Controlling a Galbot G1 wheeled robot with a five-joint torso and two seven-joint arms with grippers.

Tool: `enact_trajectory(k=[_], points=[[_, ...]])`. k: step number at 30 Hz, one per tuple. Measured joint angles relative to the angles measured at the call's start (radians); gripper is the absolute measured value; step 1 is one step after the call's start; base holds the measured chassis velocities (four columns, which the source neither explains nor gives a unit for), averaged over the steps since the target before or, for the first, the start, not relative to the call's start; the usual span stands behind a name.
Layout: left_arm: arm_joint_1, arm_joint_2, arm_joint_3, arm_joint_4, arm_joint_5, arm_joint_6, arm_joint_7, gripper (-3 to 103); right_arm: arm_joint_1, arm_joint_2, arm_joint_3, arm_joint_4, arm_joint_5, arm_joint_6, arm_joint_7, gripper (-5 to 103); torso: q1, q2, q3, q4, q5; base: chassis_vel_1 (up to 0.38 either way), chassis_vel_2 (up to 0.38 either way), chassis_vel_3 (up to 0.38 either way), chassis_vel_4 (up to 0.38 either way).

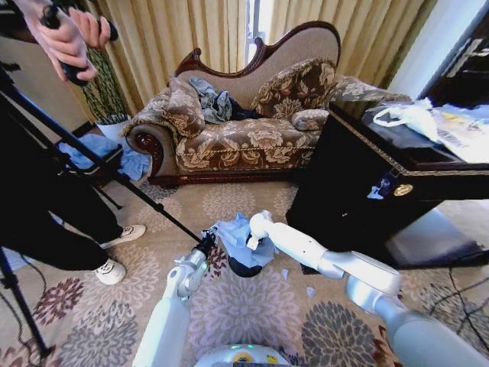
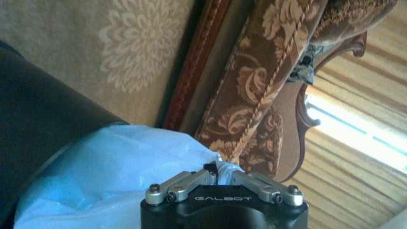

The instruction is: Place a garbage bag over the trash bin.

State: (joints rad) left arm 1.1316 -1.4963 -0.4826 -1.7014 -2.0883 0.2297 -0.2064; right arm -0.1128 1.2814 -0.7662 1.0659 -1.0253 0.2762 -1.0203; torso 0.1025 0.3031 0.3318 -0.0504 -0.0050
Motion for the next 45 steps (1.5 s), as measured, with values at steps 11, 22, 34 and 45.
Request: enact_trajectory(k=[11,22,34,45], points=[[-0.097,-0.027,0.079,0.087,0.032,-0.016,-0.042,0,-0.041,-0.04,0.014,0.04,0.027,0.017,-0.051,0,0.0,0.0,0.0,-0.0001,0.0002,0.0,0.0,0.0,0.0],[-0.057,-0.044,0.049,0.107,0.029,-0.024,-0.064,0,-0.062,0.018,0.036,-0.027,0.037,0.047,-0.04,0,0.0,0.0,0.0,0.0002,0.0,0.0,0.0,0.0,0.0],[-0.091,-0.058,0.044,0.176,0.04,-0.032,-0.087,0,-0.065,0.108,0.075,-0.183,-0.023,0.104,0.029,0,0.0,0.0,0.0,-0.0002,0.0,0.0,0.0,0.0,0.0],[-0.085,-0.077,0.085,0.152,0.057,-0.028,-0.083,0,-0.068,0.135,0.097,-0.246,-0.064,0.113,0.061,0,0.0,0.0,0.0,0.0,0.0,0.0,0.0,0.0,0.0]])
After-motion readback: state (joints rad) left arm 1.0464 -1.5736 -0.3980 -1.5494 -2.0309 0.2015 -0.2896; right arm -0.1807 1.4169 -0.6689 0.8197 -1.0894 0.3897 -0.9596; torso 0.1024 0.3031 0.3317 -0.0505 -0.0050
